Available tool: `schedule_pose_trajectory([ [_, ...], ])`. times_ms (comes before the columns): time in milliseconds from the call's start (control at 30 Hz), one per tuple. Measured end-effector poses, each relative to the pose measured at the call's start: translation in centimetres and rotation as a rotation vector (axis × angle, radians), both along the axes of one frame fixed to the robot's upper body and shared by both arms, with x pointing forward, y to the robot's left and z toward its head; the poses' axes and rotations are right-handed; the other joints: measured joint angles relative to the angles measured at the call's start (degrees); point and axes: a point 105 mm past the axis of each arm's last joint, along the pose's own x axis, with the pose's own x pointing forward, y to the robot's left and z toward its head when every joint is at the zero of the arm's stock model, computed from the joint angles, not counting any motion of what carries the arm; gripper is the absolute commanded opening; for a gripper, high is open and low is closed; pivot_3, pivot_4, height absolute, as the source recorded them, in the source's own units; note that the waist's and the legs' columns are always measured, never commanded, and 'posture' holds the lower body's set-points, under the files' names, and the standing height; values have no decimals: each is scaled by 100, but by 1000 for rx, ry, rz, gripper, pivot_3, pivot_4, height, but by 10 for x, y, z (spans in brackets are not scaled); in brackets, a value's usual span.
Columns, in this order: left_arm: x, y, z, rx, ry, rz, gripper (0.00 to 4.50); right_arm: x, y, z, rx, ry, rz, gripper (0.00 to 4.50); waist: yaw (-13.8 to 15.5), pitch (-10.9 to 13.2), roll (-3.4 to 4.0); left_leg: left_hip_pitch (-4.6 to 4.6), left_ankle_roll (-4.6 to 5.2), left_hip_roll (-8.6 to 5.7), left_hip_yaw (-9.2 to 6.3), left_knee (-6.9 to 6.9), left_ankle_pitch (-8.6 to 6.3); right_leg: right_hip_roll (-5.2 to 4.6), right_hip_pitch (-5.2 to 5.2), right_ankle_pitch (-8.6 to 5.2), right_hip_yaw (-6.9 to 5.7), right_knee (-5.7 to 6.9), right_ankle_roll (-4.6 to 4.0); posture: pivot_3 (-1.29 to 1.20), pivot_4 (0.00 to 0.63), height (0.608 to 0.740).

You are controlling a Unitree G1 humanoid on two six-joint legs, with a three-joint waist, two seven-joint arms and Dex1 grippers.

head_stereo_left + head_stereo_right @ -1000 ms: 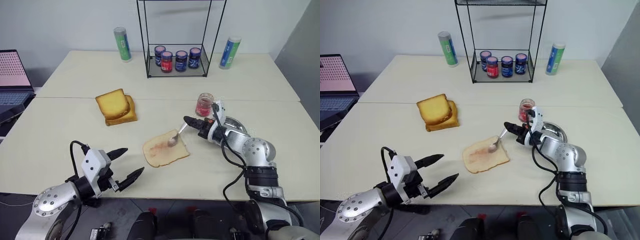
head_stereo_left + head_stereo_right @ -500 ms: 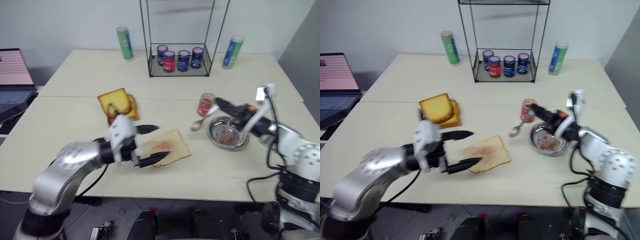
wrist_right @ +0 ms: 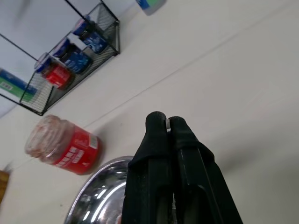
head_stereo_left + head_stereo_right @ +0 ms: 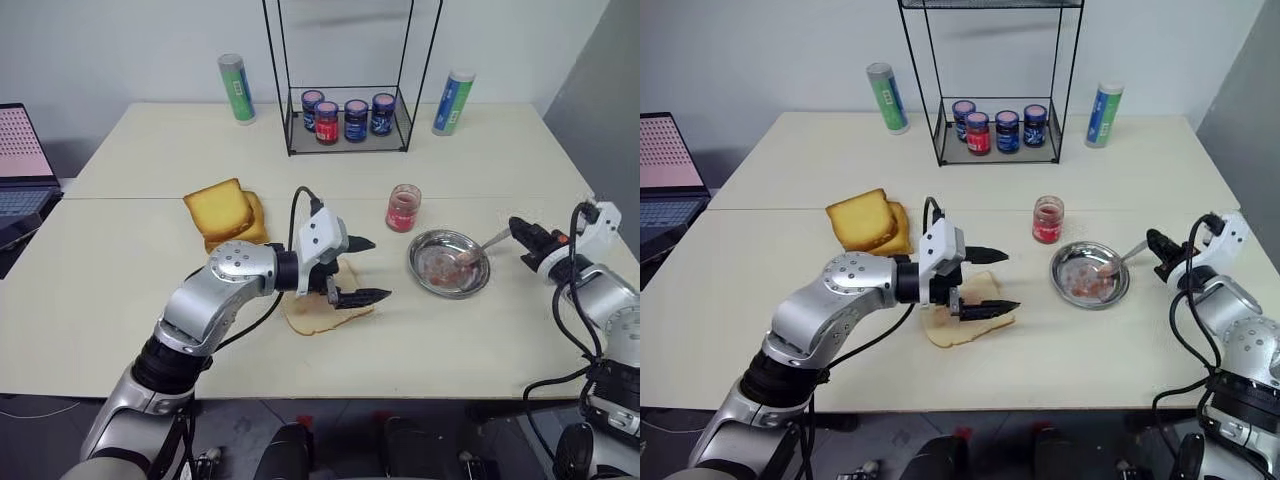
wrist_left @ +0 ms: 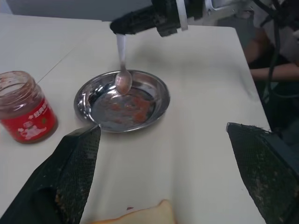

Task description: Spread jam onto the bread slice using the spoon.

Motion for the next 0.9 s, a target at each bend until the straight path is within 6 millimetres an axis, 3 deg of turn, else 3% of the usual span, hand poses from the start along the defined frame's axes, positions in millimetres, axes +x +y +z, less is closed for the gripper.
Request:
schedule_pose_trajectory([
  [133,-1,2,-4,2,7,5,4500,4,2,-6,29,-2,25,17,2,0,0,2,0,2,-4,1,0,0,2,0,-2,1,0,0,150,740],
  [367,-1,3,-6,6,11,12,4500,8,1,-27,50,56,35,1462,13,1,1,0,0,0,-4,3,0,-5,2,0,-3,2,0,0,150,740],
  [733,-1,1,-6,-5,13,7,4500,6,-4,-27,38,53,23,3965,18,1,1,0,0,-2,-5,3,0,-6,3,0,-3,1,0,0,150,740],
  [800,-1,1,-5,-5,14,11,4500,5,-10,-25,10,54,1,4433,18,1,1,0,0,-2,-4,3,0,-7,3,0,-3,1,0,0,150,740],
  [900,4,16,-5,25,10,54,4500,-2,-39,-12,-191,67,-105,4482,30,3,7,-1,0,-5,-2,3,0,-10,-1,0,-2,3,0,0,150,740],
])
